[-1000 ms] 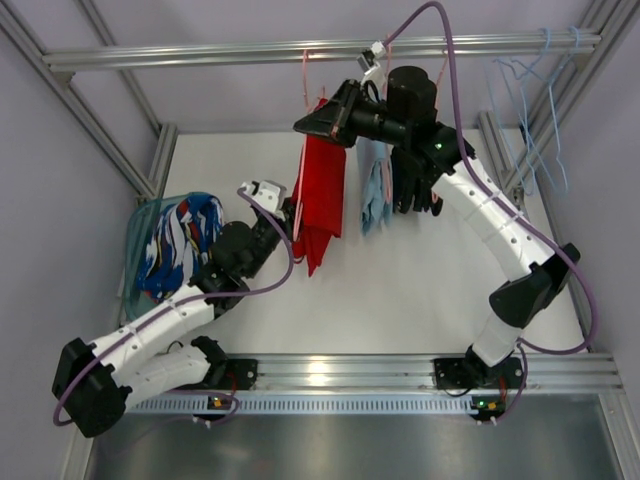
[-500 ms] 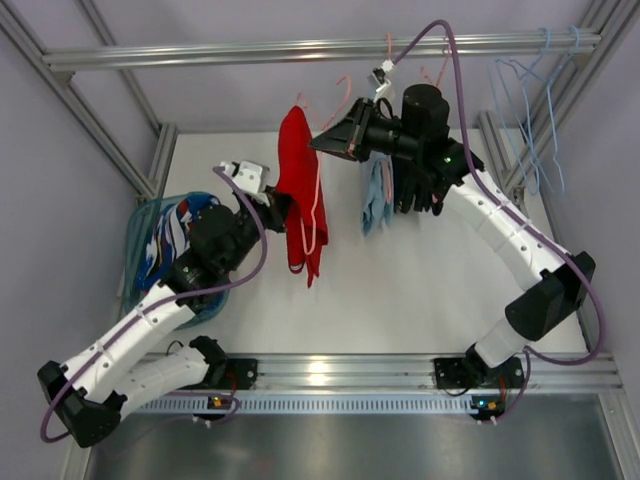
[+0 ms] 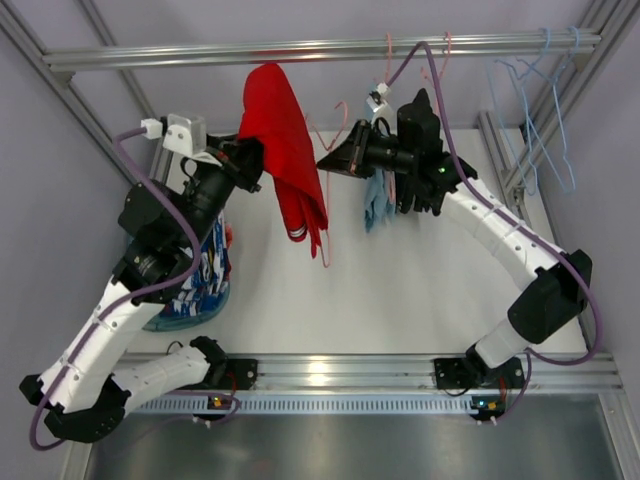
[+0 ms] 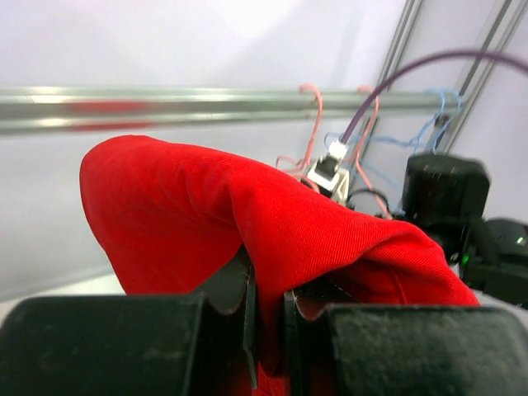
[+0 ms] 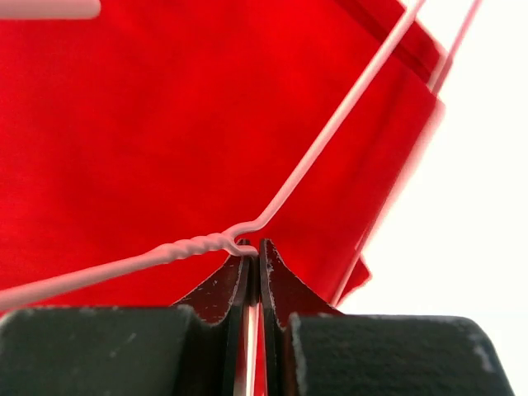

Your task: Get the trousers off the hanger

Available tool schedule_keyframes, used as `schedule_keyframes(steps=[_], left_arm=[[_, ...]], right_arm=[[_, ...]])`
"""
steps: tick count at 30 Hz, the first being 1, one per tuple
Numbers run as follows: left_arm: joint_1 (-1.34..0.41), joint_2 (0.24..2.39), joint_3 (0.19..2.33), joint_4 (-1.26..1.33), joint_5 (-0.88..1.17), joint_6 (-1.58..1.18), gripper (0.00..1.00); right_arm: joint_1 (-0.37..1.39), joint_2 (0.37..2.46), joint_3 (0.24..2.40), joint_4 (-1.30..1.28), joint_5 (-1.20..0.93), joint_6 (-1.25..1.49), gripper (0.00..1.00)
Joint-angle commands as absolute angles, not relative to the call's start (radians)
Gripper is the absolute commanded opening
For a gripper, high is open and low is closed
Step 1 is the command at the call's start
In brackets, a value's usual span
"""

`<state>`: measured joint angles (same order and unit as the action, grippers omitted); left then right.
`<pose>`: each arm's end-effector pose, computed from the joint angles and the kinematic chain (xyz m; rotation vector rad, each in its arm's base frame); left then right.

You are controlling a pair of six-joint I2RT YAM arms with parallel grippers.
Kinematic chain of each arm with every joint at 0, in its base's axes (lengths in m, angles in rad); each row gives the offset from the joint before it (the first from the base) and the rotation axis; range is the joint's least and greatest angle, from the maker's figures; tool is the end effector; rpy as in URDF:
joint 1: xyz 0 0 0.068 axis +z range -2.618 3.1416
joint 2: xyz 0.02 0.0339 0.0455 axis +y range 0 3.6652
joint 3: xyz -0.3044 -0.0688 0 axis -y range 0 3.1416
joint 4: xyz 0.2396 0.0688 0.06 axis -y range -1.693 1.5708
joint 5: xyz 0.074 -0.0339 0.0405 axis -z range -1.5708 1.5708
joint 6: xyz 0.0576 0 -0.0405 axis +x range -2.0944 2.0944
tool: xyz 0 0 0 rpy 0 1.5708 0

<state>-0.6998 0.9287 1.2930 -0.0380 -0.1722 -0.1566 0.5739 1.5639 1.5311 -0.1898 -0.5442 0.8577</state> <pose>0.1318 -0.0981 0.5406 0.1928 1.2600 -0.6332 0.3026 0.2311 0.4428 -0.1571 2.0245 1.4564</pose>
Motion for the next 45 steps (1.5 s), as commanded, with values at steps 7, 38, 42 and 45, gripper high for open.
schedule_keyframes(steps=[7,38,42,45], left_arm=[[-0.598,0.913,1.531,0.166,-0.16,-0.112,0.0],[0.061,0.19,1.031,-0.33,-0.416,0.376,0.0],[0.058,0.173,0.898,-0.328,-0.365,0.408,0.0],[0.058,0.201,0.794,-0.264,-0.318,0.403,0.0]], right_arm=[[0.584,1.523,1.528,-0.169,-0.54,0.801,0.0],[0.637,1.353,1.503,-0.219,-0.607,0.615,0.0],[0.637,1.328,1.508,-0.253,-0.617,0.586,0.0],[0.638,1.312,1.516,-0.282,-0.617,0.565,0.0]])
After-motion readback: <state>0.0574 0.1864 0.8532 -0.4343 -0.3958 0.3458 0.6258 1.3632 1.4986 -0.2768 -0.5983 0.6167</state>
